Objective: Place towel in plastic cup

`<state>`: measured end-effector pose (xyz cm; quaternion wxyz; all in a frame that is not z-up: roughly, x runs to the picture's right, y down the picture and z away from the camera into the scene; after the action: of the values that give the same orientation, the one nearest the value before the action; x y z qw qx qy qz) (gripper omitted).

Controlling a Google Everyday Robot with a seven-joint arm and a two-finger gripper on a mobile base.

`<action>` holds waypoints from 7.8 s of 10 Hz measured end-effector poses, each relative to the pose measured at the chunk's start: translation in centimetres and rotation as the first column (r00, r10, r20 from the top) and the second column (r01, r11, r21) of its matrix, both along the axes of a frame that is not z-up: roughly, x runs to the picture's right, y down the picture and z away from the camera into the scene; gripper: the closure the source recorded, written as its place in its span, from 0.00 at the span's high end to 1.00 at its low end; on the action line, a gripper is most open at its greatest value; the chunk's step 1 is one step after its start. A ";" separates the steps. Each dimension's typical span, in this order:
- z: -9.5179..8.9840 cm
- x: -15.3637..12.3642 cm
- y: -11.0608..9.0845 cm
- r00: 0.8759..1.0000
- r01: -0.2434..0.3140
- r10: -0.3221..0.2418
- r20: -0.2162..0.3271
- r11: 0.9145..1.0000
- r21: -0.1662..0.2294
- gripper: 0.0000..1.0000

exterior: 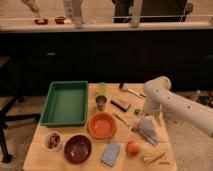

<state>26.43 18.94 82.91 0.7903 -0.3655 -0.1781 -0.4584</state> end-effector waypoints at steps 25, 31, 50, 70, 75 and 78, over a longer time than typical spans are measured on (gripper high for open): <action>1.9 0.0 3.1 0.994 -0.106 0.105 -0.019 0.992 -0.063 0.80; 2.6 0.2 2.7 0.993 -0.117 0.116 -0.018 0.989 -0.087 0.41; -8.6 -3.7 -9.3 0.957 -0.290 0.283 0.064 0.932 0.216 0.00; -6.8 -12.5 -16.1 0.889 -0.381 0.450 -0.083 0.829 0.410 0.00; -5.0 -15.8 -20.6 0.862 -0.427 0.506 -0.040 0.765 0.482 0.00; -2.9 -17.7 -22.3 0.854 -0.450 0.520 -0.022 0.759 0.471 0.00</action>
<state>8.77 -3.38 80.04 0.9555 -0.1478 -0.0956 -0.2368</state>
